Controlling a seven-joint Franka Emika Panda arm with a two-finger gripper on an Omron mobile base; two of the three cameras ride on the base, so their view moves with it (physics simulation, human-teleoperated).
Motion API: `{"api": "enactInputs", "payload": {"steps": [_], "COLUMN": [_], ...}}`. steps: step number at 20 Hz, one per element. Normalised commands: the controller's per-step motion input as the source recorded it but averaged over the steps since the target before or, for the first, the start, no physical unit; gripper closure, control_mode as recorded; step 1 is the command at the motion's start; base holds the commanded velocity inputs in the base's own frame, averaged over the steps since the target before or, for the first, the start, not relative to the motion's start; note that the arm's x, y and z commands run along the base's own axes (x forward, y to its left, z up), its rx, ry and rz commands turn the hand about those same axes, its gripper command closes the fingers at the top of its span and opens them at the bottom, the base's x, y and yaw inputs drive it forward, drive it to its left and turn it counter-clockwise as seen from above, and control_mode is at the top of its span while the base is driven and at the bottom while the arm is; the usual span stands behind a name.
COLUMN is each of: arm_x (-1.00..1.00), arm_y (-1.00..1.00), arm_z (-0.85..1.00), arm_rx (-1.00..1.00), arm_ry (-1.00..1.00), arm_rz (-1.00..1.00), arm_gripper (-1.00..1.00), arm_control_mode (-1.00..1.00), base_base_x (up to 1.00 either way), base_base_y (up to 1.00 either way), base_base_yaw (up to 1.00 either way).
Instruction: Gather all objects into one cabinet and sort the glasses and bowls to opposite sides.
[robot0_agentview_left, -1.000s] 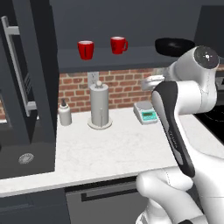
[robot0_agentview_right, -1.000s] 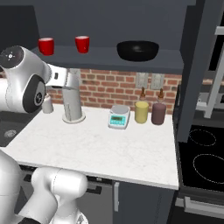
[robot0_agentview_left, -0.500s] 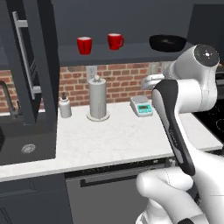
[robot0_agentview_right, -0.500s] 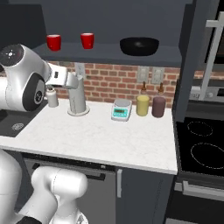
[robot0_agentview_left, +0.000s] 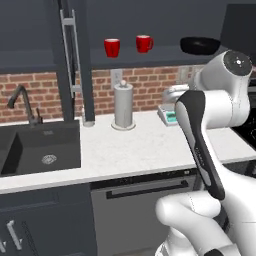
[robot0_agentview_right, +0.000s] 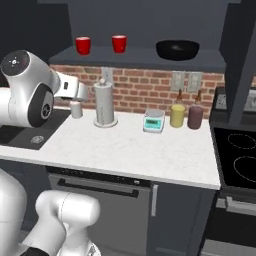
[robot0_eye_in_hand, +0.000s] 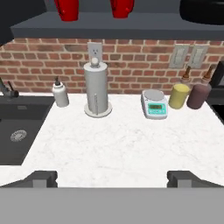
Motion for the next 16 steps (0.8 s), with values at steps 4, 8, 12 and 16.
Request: {"api": "enactInputs", "payload": {"steps": [4,8,12,16], "arm_x": [0.0,0.0,0.0,0.0], "arm_y": [0.0,0.0,0.0,0.0], "arm_z": [0.0,0.0,0.0,0.0], "arm_rx": [0.0,0.0,0.0,0.0], "arm_ry": [0.0,0.0,0.0,0.0], "arm_rz": [0.0,0.0,0.0,0.0], "arm_gripper": [-1.0,-1.0,-1.0,-1.0], "arm_control_mode": [1.0,1.0,1.0,1.0], "base_base_x": [-0.84,-0.96,-0.32,-0.23], "base_base_y": [0.62,0.45,0.96,1.0], "base_base_yaw": [0.07,0.0,0.0,0.0]}}
